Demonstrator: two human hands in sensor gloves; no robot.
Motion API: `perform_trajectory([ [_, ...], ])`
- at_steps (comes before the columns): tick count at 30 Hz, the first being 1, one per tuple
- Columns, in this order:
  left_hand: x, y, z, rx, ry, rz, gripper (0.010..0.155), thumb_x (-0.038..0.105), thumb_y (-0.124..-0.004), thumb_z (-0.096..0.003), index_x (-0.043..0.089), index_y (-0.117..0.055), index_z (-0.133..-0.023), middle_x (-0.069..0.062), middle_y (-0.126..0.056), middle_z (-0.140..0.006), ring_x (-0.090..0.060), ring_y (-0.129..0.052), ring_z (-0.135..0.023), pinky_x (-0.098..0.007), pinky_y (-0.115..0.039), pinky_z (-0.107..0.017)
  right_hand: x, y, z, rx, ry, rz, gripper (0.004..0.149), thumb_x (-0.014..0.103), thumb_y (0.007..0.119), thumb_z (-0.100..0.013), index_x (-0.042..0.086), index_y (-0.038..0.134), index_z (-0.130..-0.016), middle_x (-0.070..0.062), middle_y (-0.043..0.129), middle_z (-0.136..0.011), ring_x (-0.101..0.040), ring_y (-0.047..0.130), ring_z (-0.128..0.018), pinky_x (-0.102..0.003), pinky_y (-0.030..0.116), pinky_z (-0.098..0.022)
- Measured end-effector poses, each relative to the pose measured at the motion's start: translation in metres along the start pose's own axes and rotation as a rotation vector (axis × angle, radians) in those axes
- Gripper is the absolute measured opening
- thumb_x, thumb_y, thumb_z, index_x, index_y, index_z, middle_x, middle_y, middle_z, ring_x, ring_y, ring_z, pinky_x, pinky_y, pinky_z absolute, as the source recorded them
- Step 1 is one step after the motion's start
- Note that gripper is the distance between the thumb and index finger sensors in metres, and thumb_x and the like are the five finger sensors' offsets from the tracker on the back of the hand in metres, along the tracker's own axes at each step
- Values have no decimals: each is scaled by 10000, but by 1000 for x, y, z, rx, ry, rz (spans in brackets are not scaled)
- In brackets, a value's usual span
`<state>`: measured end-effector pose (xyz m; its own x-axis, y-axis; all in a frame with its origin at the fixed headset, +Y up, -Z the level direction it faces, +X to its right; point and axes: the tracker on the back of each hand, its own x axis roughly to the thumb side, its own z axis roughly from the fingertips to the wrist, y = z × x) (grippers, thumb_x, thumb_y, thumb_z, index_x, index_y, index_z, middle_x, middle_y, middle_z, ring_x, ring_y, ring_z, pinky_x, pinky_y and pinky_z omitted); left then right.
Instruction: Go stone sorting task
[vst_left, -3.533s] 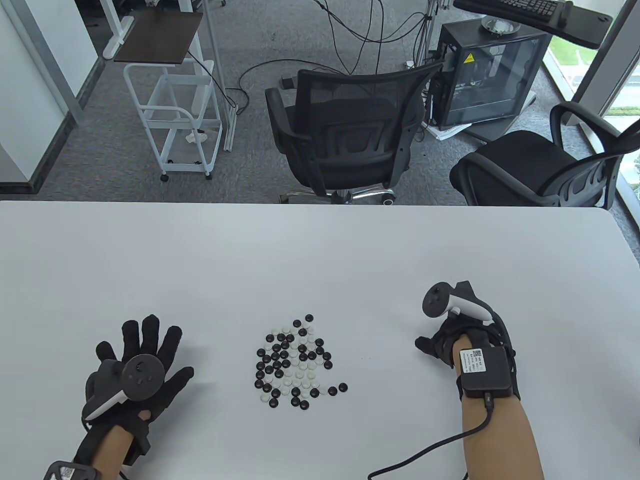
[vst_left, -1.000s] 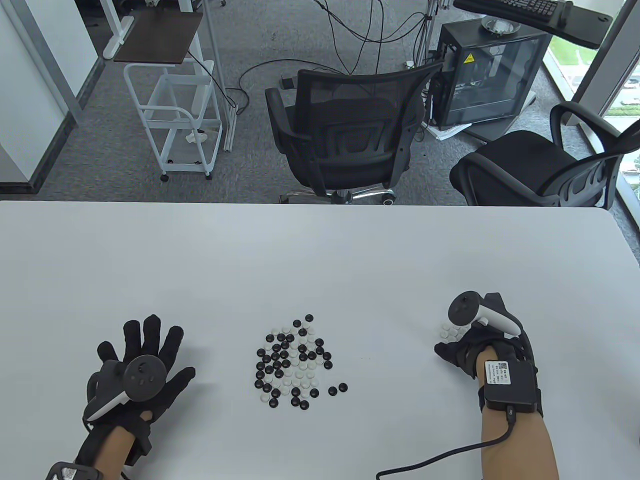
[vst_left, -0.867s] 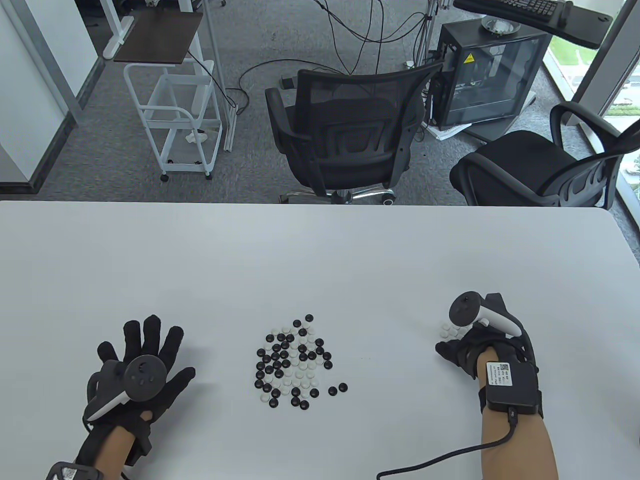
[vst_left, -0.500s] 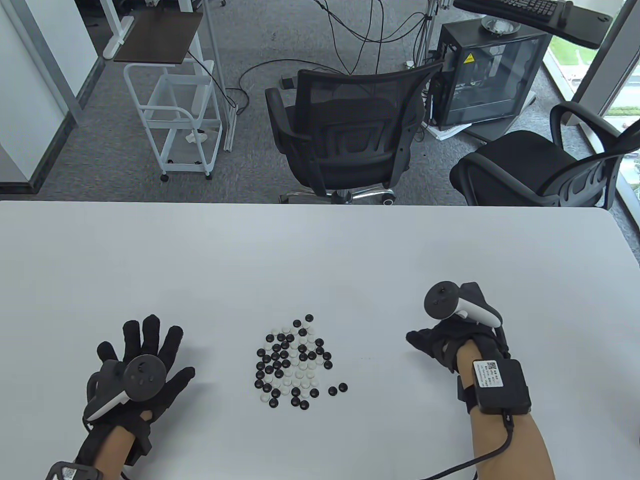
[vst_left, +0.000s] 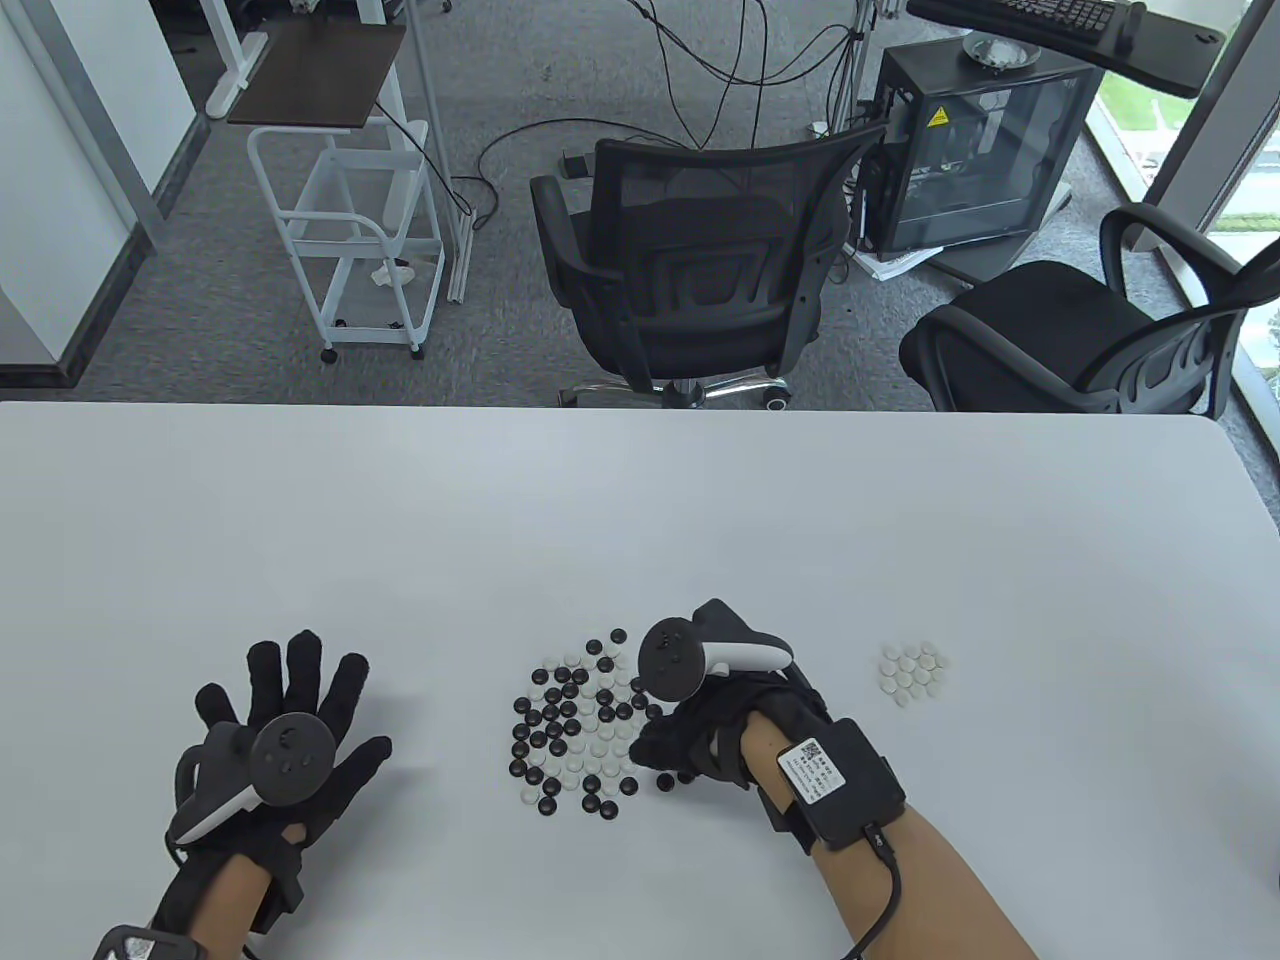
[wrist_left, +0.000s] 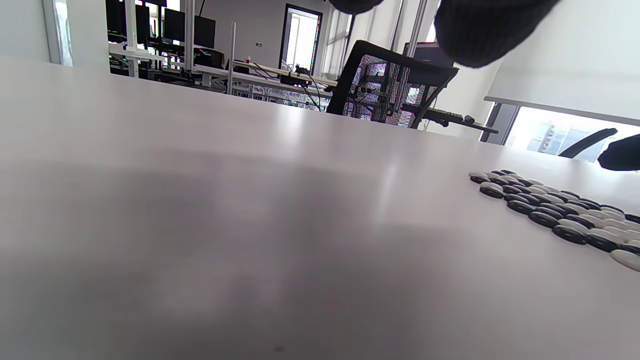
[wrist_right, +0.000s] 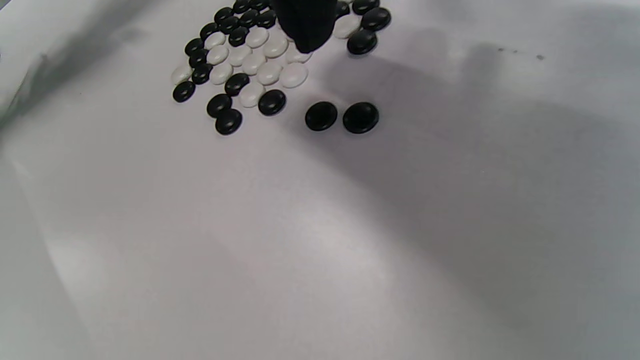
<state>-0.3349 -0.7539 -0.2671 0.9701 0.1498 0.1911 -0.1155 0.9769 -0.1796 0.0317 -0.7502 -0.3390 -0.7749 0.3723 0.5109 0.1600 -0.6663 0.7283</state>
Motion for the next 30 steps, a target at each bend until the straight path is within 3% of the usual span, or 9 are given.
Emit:
perform_trajectory([
  [5, 0, 0, 0, 5, -5, 6, 813, 607, -564, -612, 204, -187, -1208, -266, 75, -1190, -560, 128, -1009, -829, 48, -492, 11, 8, -16, 33, -32, 17, 680, 461, 542, -579, 32, 622, -1101, -458, 49, -1060, -741, -18, -842, -937, 167, -505],
  [9, -2, 0, 1, 7, 0, 15, 811, 605, -566, -612, 205, -189, -1208, -264, 73, -1190, -558, 127, -1011, -829, 49, -495, -2, 6, -12, 37, 13, 15, 664, 457, 542, -581, 46, 631, -1094, -453, 60, -1064, -740, -13, -844, -936, 168, -506],
  [13, -4, 2, 2, 12, 5, 23, 813, 604, -567, -612, 203, -188, -1209, -264, 74, -1191, -558, 128, -1012, -829, 49, -496, -37, 1, 7, 27, 130, -31, 660, 460, 548, -577, 51, 657, -1083, -452, 96, -1075, -736, 0, -852, -937, 171, -507],
  [19, -4, 1, 1, 8, 3, 17, 811, 603, -566, -613, 202, -190, -1209, -264, 74, -1191, -557, 126, -1013, -830, 49, -497, -112, -7, 53, -31, 437, -75, 661, 458, 551, -574, 50, 677, -1078, -452, 98, -1079, -735, -8, -856, -939, 160, -511],
  [23, -3, 0, 0, 1, 5, 9, 813, 605, -566, -612, 204, -189, -1210, -264, 73, -1192, -559, 125, -1013, -830, 47, -497, -154, -2, 78, -95, 542, -216, 659, 457, 549, -578, 50, 664, -1083, -457, 90, -1076, -737, -13, -855, -939, 155, -510],
  [30, -1, -3, -3, -11, 4, -2, 813, 605, -564, -613, 202, -188, -1210, -265, 73, -1192, -560, 124, -1014, -831, 45, -497, -179, 4, 97, -153, 619, -234, 665, 461, 544, -578, 49, 646, -1090, -460, 78, -1073, -736, -17, -853, -938, 155, -510],
])
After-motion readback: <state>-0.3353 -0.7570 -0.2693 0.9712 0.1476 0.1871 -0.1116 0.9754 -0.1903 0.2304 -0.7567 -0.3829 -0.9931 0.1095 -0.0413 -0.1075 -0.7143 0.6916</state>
